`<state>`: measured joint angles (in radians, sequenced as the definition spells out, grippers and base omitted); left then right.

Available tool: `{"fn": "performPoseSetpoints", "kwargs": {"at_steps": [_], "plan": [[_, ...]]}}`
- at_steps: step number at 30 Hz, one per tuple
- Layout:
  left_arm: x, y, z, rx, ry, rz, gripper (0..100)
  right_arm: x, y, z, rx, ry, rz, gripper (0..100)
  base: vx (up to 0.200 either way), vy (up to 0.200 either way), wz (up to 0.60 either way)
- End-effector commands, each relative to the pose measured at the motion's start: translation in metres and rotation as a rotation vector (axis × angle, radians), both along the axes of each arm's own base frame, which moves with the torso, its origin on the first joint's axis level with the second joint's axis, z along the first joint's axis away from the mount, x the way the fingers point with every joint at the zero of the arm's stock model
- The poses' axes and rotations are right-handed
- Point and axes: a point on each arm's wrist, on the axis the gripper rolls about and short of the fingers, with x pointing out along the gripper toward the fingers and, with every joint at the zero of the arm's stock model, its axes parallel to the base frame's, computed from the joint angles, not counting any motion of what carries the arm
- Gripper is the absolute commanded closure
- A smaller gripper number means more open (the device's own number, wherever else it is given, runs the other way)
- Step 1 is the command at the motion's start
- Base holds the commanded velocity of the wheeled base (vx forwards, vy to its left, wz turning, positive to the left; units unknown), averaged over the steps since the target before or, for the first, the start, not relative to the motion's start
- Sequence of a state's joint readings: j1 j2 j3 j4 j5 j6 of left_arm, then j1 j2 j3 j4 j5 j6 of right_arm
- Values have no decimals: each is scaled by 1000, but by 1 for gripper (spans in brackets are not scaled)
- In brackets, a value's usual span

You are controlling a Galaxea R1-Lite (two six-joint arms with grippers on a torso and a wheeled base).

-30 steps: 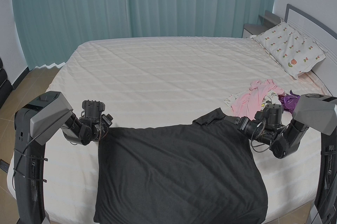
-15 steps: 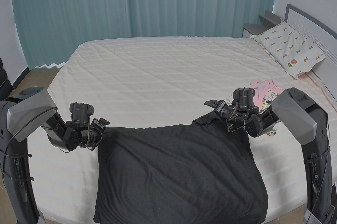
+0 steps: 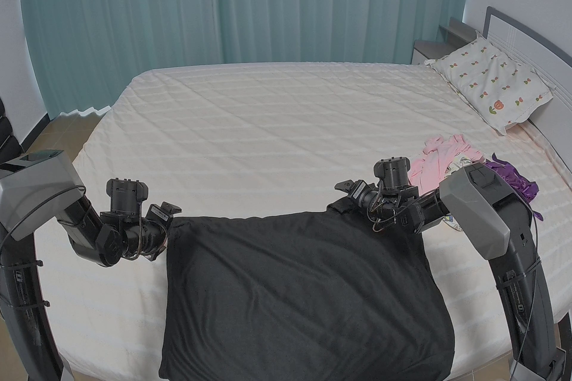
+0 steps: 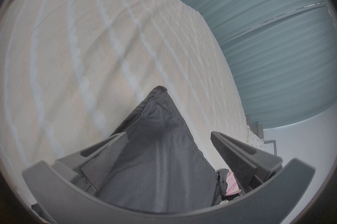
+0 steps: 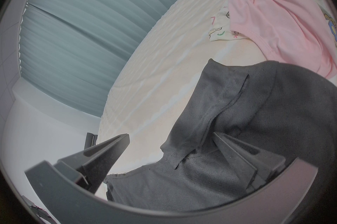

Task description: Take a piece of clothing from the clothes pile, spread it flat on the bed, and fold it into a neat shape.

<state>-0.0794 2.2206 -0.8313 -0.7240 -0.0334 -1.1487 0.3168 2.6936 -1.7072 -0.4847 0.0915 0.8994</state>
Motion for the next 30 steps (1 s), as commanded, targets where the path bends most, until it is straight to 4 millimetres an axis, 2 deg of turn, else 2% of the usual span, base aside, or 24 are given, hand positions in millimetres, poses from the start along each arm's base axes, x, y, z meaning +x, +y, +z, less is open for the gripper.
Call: {"fn": "performPoseSetpoints", "kwargs": {"at_steps": [1, 8, 9, 14, 16, 17, 21, 23, 24, 25, 28, 30], "plan": [[-1, -1, 1, 2, -1, -2, 0, 5, 1, -10, -1, 3, 0, 0, 0, 0, 0], [-2, 0, 0, 2, 0, 0, 0, 30, 8, -16, -5, -47, -40, 0, 0, 0, 0], [-2, 0, 0, 2, 2, 0, 0, 29, 8, -26, -20, -19, -46, 0, 0, 0, 0], [-2, 0, 0, 2, 2, 0, 0, 31, 10, -20, 7, -60, -36, 0, 0, 0, 0], [-2, 1, 0, 2, 3, 1, 0, 41, 3, 8, 87, -297, -47, 0, 0, 0, 0], [-2, 0, 0, 3, 3, 1, 0, 42, 2, 10, 92, -310, -49, 0, 0, 0, 0], [-4, 0, -1, 3, 8, 1, 0, 47, -11, 42, 133, -450, -70, 0, 0, 0, 0], [-4, 0, 0, 3, 6, 1, 0, 47, -14, 66, 157, -527, -72, 0, 0, 0, 0], [-4, 1, 0, 3, 6, 2, 0, 47, -15, 69, 159, -533, -73, 0, 0, 0, 0], [-4, 1, 0, 3, 6, 2, 0, 46, -18, 86, 169, -564, -70, 0, 0, 0, 0], [-4, 1, 0, 3, 6, 2, 0, 46, -20, 89, 171, -565, -59, 0, 0, 0, 0], [-4, 1, 0, 3, 6, 2, 0, 48, -21, 71, 127, -503, -57, 0, 0, 0, 0]]}}
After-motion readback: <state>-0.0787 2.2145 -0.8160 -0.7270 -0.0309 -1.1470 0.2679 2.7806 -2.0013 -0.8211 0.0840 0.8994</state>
